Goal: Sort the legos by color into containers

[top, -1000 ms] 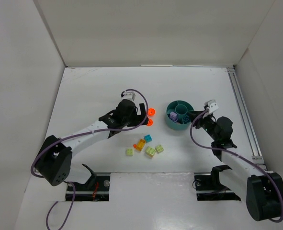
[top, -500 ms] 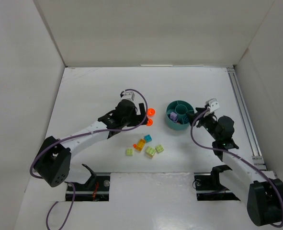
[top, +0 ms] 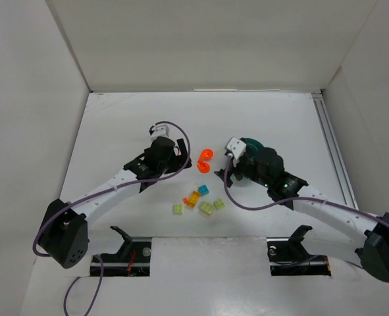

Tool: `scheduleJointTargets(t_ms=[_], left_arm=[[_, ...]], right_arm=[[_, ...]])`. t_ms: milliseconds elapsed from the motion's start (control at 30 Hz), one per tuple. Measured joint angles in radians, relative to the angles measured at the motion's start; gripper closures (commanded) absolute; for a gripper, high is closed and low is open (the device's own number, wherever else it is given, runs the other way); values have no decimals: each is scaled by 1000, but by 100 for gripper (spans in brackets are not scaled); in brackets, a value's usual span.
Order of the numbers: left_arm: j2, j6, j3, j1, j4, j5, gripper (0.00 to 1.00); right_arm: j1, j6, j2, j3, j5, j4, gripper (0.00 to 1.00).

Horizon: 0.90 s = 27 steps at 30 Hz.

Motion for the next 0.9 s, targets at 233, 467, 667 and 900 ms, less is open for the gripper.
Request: scheduleJointTargets(t_ms=[233,467,667,900], left_arm=[[-3,-41,-68,85,-60,-4,0],[-31,-45,-81,83,-71,-4,0],[-76,-44,-95,83,-75,-11,0],[-81,-40,-106,83,-74,-15,0]], right_arm=[[151,-15,229,57,98,-105,0],[193,-8,394,123,148,-144,0],[211,-7,481,153,166,-143,2],[233,-7,570,164,167,-144,3]])
